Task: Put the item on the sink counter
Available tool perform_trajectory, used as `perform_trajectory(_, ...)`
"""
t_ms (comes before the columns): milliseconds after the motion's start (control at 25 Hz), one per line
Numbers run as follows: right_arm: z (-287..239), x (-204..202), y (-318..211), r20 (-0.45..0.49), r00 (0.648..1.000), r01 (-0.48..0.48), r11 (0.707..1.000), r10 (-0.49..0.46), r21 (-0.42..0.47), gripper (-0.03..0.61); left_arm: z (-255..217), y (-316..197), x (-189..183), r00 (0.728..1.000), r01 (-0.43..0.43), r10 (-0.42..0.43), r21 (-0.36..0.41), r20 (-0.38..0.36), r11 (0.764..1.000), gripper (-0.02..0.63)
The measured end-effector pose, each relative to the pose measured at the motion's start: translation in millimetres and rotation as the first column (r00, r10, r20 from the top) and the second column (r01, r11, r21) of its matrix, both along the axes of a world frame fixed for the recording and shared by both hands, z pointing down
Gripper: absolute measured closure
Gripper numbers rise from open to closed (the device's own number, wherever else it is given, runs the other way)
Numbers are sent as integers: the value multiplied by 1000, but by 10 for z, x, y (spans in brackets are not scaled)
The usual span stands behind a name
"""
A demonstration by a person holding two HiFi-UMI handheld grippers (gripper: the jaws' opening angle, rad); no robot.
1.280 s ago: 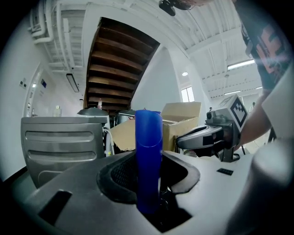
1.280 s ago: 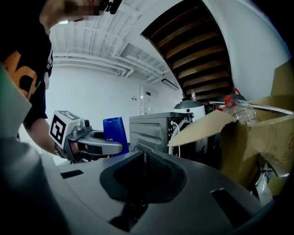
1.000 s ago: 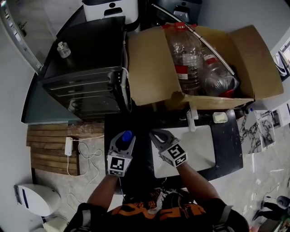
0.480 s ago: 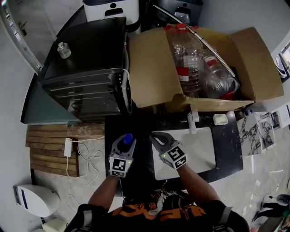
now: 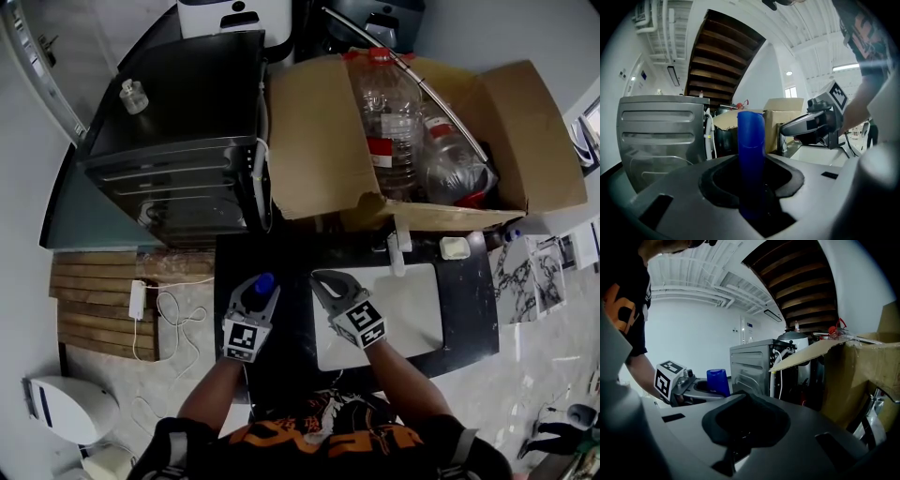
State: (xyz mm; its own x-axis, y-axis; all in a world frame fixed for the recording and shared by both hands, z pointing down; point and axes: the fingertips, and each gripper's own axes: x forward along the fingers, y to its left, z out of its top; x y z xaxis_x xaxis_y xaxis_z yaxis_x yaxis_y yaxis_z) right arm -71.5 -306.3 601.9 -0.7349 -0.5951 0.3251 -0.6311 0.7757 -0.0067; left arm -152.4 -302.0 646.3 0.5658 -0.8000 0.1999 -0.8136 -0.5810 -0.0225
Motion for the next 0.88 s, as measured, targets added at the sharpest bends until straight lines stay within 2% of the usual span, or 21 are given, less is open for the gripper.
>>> perform_trajectory(160, 5, -5, 3, 4, 1000, 0, 1000, 0, -3, 545, 14, -41, 59, 1000, -30, 30, -11, 5, 999, 440)
perform_trajectory(520, 19, 71, 6, -8, 1000, -13, 1000, 13, -17, 545, 49, -75, 73, 1000, -27, 28, -32, 13, 999, 433)
perform_trajectory(880, -22, 70, 36, -6, 1000, -14, 1000, 14, -7, 545, -32, -73, 79, 1000, -31, 31, -19, 4, 999, 387)
